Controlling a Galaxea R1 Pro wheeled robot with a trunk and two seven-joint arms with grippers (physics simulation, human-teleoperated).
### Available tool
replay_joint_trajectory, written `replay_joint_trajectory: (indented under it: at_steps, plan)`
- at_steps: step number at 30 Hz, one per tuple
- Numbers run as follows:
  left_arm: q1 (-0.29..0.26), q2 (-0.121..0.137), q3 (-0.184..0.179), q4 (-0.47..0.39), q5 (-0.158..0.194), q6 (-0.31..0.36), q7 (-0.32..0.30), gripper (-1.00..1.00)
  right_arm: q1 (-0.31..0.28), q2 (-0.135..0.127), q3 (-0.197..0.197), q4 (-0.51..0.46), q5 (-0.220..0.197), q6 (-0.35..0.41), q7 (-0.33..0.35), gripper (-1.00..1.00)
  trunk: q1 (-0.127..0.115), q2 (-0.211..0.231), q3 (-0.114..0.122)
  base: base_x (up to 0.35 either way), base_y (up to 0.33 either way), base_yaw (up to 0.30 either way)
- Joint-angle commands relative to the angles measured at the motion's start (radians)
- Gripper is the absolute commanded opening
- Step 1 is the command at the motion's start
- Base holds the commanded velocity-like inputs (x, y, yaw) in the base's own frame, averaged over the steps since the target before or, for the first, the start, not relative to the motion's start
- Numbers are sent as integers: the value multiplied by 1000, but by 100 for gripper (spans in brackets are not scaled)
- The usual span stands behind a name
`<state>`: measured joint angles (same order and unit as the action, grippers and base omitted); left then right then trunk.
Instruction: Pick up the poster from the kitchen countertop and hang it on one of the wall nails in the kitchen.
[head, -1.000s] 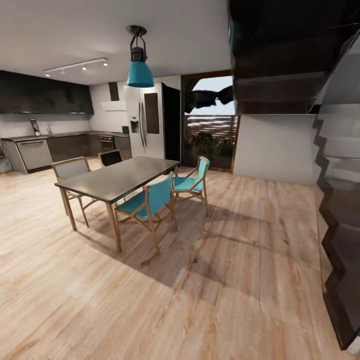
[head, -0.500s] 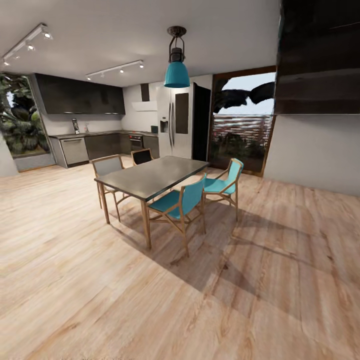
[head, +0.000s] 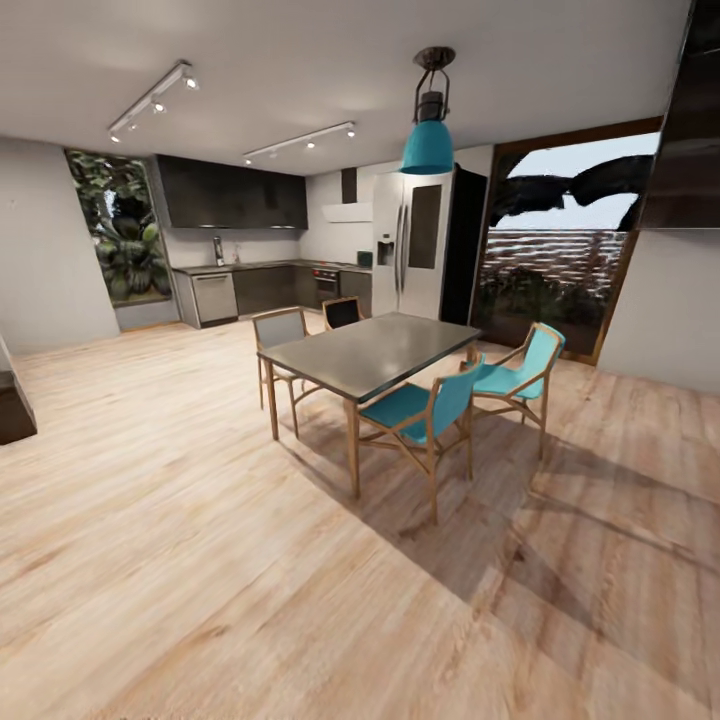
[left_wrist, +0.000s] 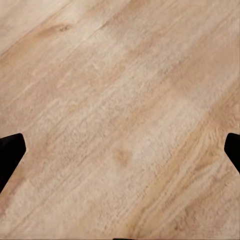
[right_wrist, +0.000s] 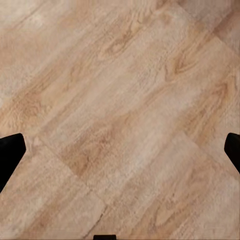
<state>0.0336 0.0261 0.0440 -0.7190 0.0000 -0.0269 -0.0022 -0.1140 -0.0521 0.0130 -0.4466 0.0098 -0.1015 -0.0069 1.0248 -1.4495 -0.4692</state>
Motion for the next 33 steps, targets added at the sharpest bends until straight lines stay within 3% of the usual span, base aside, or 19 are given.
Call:
replay_joint_trajectory:
  at_steps: [1, 6, 16, 33]
  plan:
    - [0, 0, 2, 0, 0, -2, 0, 100, 0, 0, 1, 1, 1, -3, -1, 100, 0, 0, -1, 85, 288, 290]
    - [0, 0, 7, 0, 0, -2, -1, 100, -1, 0, 2, 2, 1, -3, 0, 100, 0, 0, -1, 109, 288, 238]
    - [0, 0, 8, 0, 0, -1, -1, 100, -1, -2, 2, 3, 1, -3, 2, 100, 0, 0, -1, 135, 288, 31]
    - [0, 0, 8, 0, 0, -1, -1, 100, -1, 0, 2, 3, 1, -3, 1, 100, 0, 0, -1, 181, 287, 266]
